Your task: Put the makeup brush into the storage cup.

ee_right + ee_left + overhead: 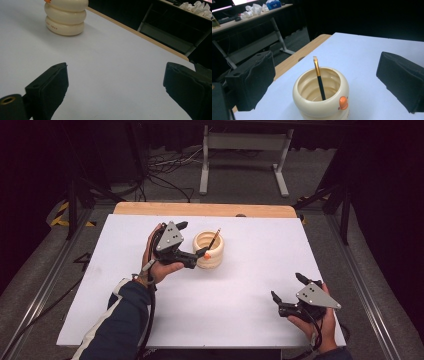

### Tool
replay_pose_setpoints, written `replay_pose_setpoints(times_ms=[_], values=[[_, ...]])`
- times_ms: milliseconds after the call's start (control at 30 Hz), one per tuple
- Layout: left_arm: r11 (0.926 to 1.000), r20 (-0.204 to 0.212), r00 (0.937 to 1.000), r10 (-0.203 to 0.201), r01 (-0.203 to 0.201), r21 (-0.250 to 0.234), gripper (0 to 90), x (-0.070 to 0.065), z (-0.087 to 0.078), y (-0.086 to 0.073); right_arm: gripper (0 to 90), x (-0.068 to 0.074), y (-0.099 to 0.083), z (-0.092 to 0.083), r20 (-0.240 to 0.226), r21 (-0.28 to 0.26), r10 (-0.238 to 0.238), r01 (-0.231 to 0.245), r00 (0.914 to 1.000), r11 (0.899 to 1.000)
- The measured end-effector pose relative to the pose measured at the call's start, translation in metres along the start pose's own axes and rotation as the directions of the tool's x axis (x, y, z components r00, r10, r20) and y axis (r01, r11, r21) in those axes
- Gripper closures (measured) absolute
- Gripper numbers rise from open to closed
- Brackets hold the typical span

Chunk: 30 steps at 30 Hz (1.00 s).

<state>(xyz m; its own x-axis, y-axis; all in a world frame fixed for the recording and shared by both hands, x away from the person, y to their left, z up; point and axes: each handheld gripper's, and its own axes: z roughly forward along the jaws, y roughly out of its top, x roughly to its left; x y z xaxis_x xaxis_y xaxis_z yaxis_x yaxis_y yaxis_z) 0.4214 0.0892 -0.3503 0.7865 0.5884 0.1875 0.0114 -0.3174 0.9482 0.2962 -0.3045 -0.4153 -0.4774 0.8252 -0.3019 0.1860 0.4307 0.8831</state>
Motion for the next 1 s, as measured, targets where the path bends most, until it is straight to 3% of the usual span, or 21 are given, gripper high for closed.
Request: replay_pose_setpoints(times_ms=[267, 433, 667, 1000], values=[[1.0000, 0.016, 0.9998, 0.006, -0.006, 0.000, 2.5, -0.002, -0.004, -0.001, 6.8, 0.001, 0.000, 0.000, -0.002, 0.002, -0.004, 0.004, 1.0000, 1.000], [0.9996, 0.040, 0.9992, -0.001, 0.002, -0.028, 2.1, 0.000, -0.012, -0.003, 6.8, 0.000, 0.000, 0.001, -0.003, 0.003, 0.000, 0.000, 1.0000, 1.000], [0.9995, 0.003, 0.9998, 0.021, -0.021, -0.023, 4.1, 0.000, -0.023, -0.007, 6.8, 0.001, 0.000, 0.000, -0.004, 0.004, 0.001, -0.001, 1.0000, 1.000], [0.9989, -0.006, 0.9989, 0.047, -0.047, -0.005, 3.1, 0.000, -0.038, -0.011, 7.1, 0.002, 0.001, 0.001, -0.003, 0.008, -0.004, 0.004, 1.0000, 1.000]])
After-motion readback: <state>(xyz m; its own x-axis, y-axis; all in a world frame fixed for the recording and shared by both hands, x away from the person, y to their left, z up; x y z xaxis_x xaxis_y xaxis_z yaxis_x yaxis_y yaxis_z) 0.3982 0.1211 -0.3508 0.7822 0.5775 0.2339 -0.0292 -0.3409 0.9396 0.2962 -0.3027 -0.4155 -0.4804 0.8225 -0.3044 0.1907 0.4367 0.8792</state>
